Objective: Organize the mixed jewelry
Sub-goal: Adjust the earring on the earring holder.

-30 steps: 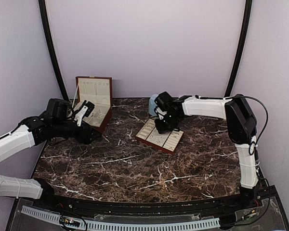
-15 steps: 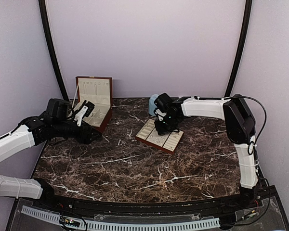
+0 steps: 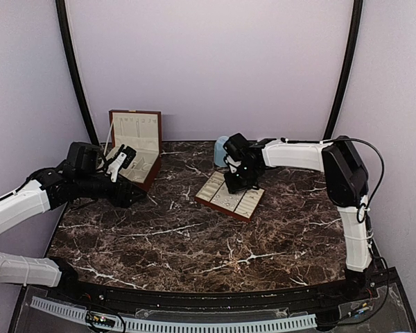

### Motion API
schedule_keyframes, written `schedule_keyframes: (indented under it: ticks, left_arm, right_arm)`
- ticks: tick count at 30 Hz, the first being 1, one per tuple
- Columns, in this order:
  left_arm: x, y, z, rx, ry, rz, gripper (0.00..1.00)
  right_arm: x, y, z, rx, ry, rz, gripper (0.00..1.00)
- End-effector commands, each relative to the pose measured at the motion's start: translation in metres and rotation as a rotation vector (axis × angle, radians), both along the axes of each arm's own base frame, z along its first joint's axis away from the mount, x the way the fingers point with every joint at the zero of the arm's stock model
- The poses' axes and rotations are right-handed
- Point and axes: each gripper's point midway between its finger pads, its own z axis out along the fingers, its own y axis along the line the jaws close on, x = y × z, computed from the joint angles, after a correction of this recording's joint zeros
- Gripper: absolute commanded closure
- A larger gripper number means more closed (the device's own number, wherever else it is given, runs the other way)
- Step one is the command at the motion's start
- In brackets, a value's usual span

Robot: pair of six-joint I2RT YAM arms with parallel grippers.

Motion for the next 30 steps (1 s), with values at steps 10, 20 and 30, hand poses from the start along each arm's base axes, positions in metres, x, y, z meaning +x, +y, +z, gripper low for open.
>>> schedule_keyframes:
  ticks: [10, 20, 30]
  left_arm:
    - [-0.002, 0.003, -0.003, 0.013, 0.004, -0.001, 0.34]
    - [-0.002, 0.004, -0.003, 0.014, 0.001, 0.002, 0.34]
    - [-0.002, 0.003, -0.003, 0.015, 0.003, 0.001, 0.34]
  right_arm:
    - [0.012, 0.013, 0.022, 0.074, -0.045, 0.004, 0.83]
    - [0.009, 0.016, 0.011, 0.080, -0.020, 0.012, 0.91]
    - [0.002, 0.010, -0.005, 0.059, 0.010, 0.010, 0.93]
